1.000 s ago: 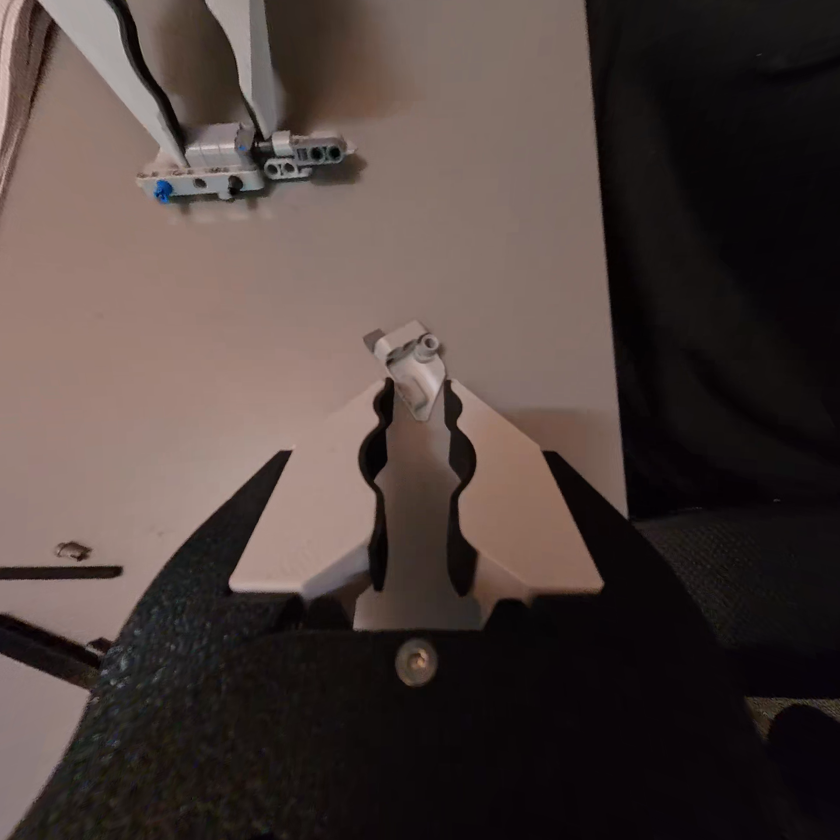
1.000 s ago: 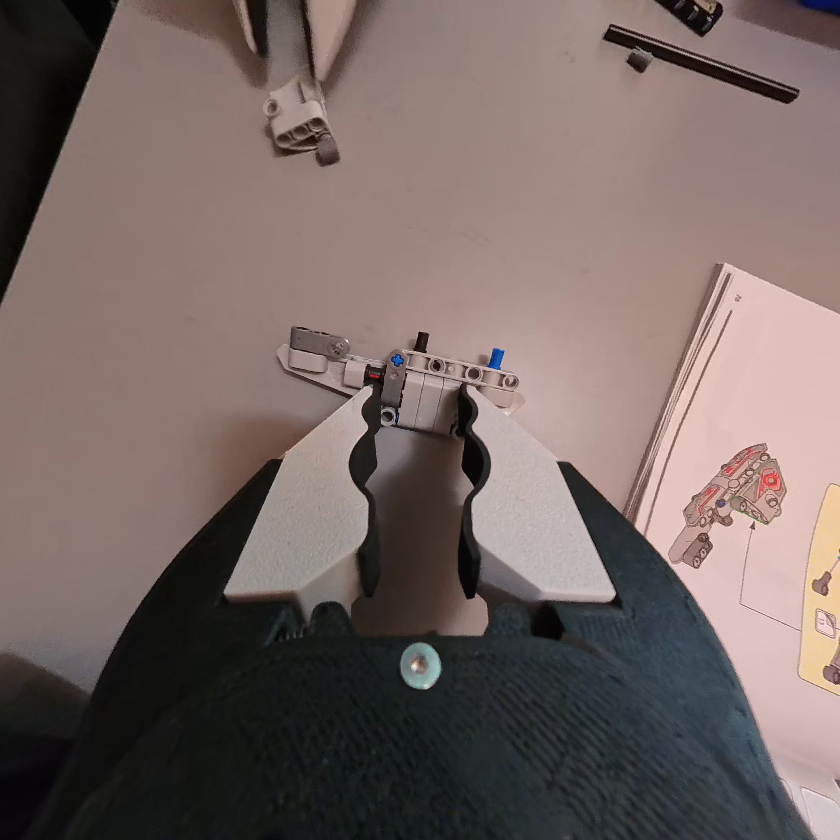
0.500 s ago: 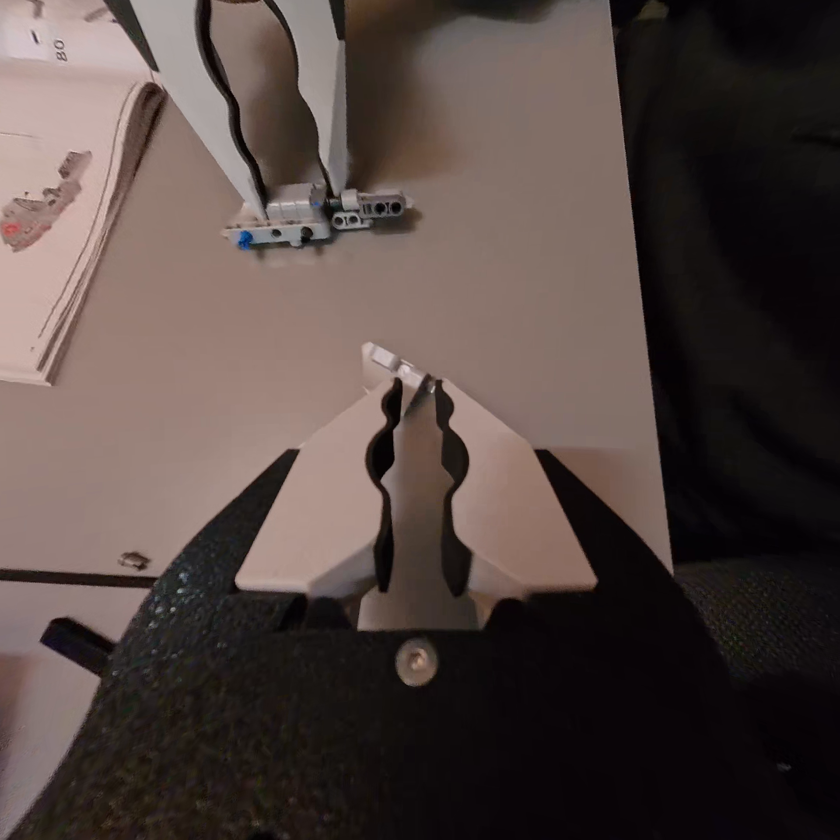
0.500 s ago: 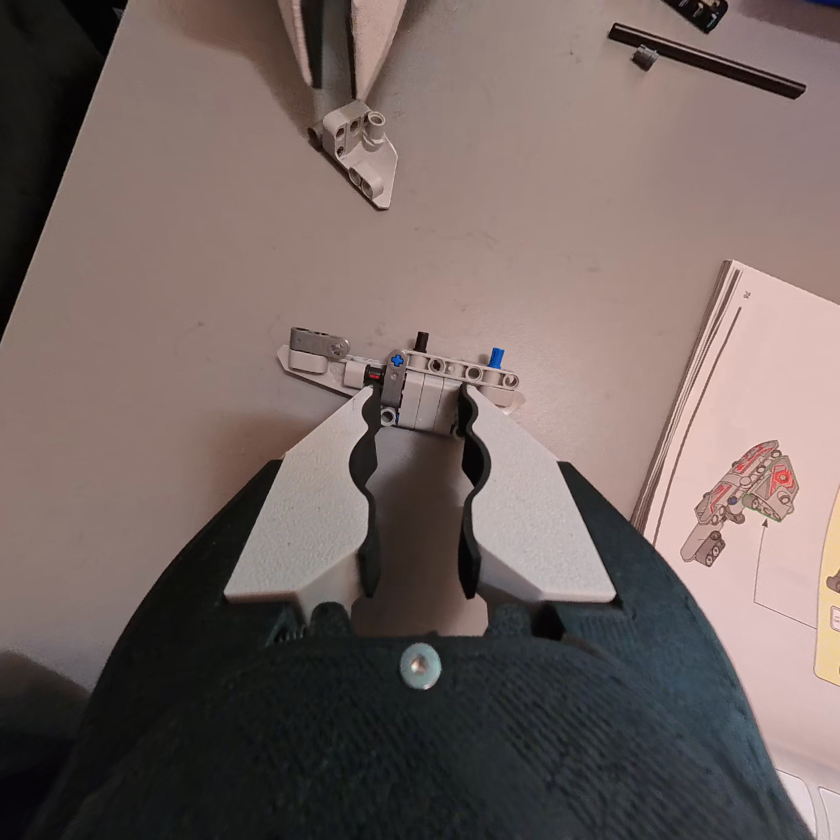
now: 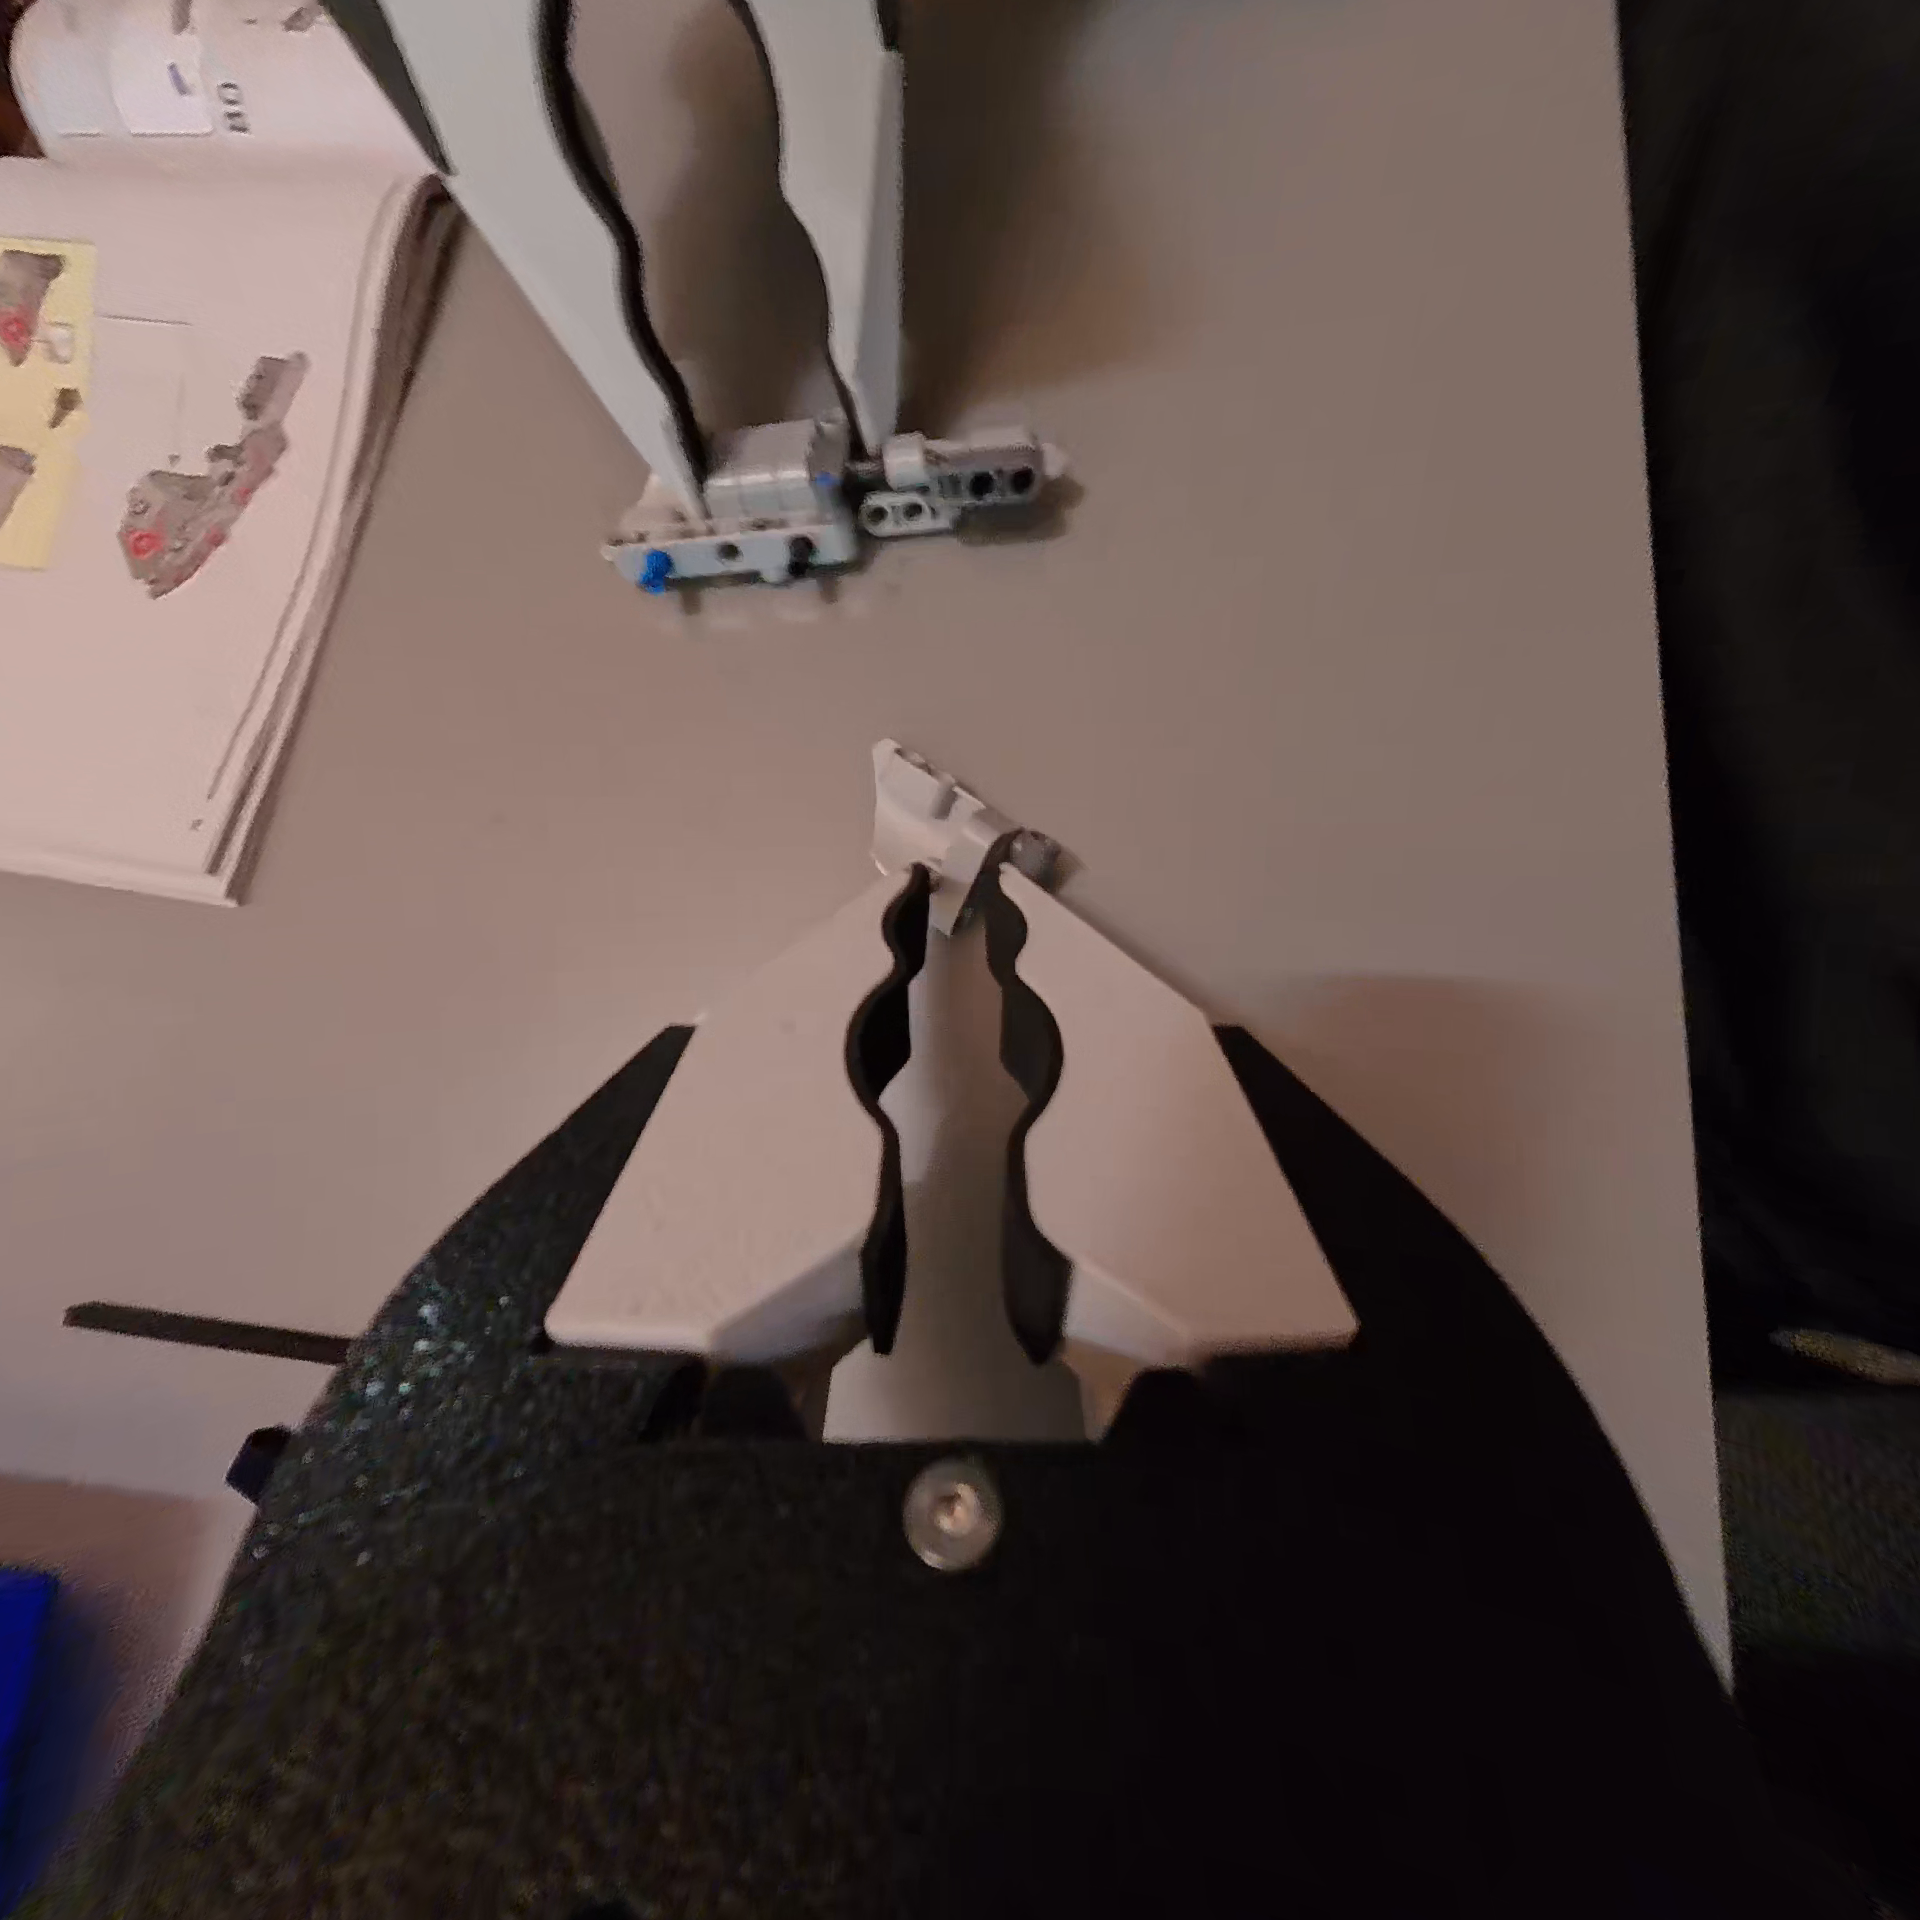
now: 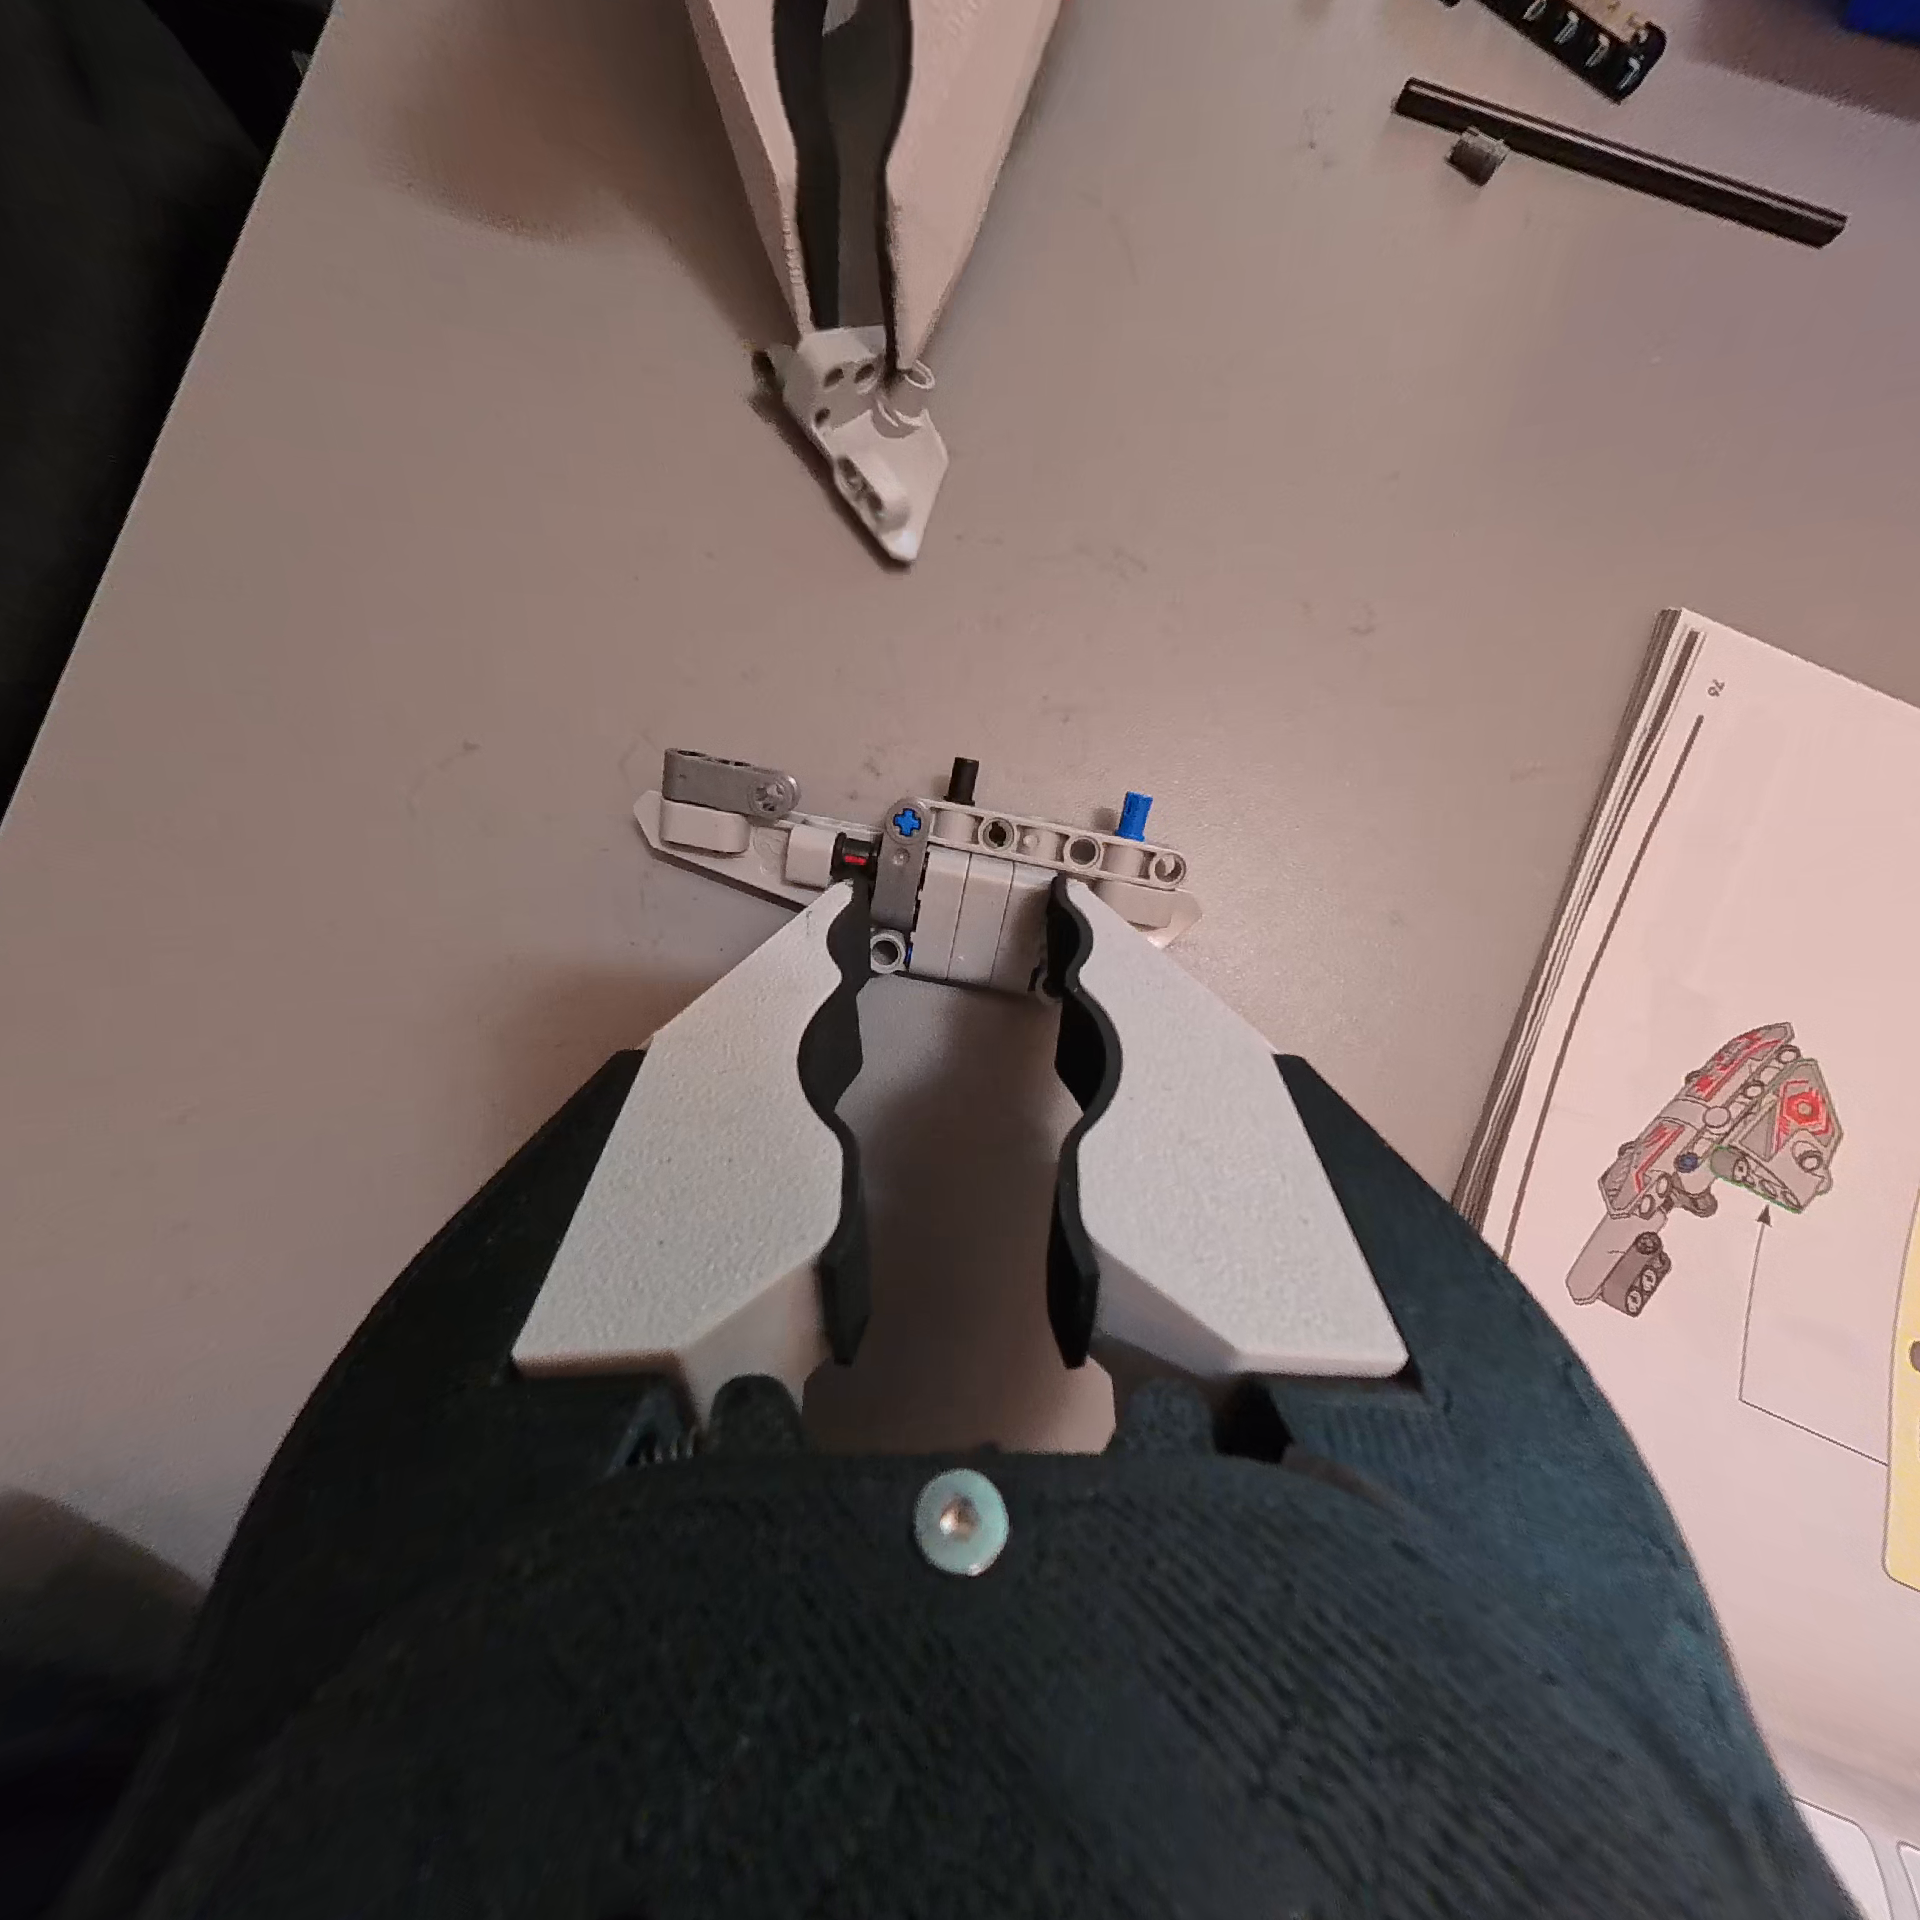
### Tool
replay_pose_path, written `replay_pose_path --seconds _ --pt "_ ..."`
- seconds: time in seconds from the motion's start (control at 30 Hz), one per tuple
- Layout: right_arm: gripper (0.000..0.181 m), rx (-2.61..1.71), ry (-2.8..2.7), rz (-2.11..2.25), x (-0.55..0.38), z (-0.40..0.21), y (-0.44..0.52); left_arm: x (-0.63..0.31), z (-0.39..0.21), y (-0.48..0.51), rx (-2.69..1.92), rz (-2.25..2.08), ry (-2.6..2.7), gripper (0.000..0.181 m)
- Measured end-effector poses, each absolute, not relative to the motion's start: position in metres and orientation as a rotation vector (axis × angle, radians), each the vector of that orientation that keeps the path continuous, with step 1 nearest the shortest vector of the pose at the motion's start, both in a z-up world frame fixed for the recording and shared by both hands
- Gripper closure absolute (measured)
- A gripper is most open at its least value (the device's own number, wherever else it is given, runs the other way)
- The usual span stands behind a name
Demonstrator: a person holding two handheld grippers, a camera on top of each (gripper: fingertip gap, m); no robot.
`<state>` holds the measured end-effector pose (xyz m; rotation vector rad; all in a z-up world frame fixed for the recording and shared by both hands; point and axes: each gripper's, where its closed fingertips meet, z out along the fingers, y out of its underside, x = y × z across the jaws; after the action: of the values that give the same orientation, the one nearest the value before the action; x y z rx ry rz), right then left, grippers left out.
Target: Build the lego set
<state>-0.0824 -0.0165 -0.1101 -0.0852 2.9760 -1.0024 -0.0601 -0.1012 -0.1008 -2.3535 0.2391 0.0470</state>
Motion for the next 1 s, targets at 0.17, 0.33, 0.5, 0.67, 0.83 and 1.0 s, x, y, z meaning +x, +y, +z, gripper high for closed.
replay_pose_path --seconds 0.17,0.33,0.5,0.67,0.83,1.0 --pt "0.149 -0.087 2.974 -1.01 -0.082 -0.11 -0.017 -0.062 -0.103 -0.082 -2.416 0.108 0.07 0.172" --pt "0.149 -0.088 2.975 -1.01 -0.082 -0.11 -0.017 -0.055 -0.1 -0.073 -2.431 0.117 0.202 0.167" --pt "0.149 -0.094 2.976 -1.009 -0.081 -0.11 -0.017 -0.058 -0.101 -0.08 -2.443 0.053 0.324 0.176" --pt "0.149 -0.104 2.973 -1.017 -0.079 -0.11 -0.018 -0.057 -0.102 -0.068 -2.364 0.012 0.356 0.174" --pt "0.149 -0.104 2.968 -1.035 -0.079 -0.11 -0.019 -0.069 -0.098 -0.062 -2.355 0.079 0.314 0.169" --pt "0.149 -0.107 2.972 -1.022 -0.078 -0.11 -0.019 -0.065 -0.101 -0.062 -2.372 0.122 0.431 0.166"
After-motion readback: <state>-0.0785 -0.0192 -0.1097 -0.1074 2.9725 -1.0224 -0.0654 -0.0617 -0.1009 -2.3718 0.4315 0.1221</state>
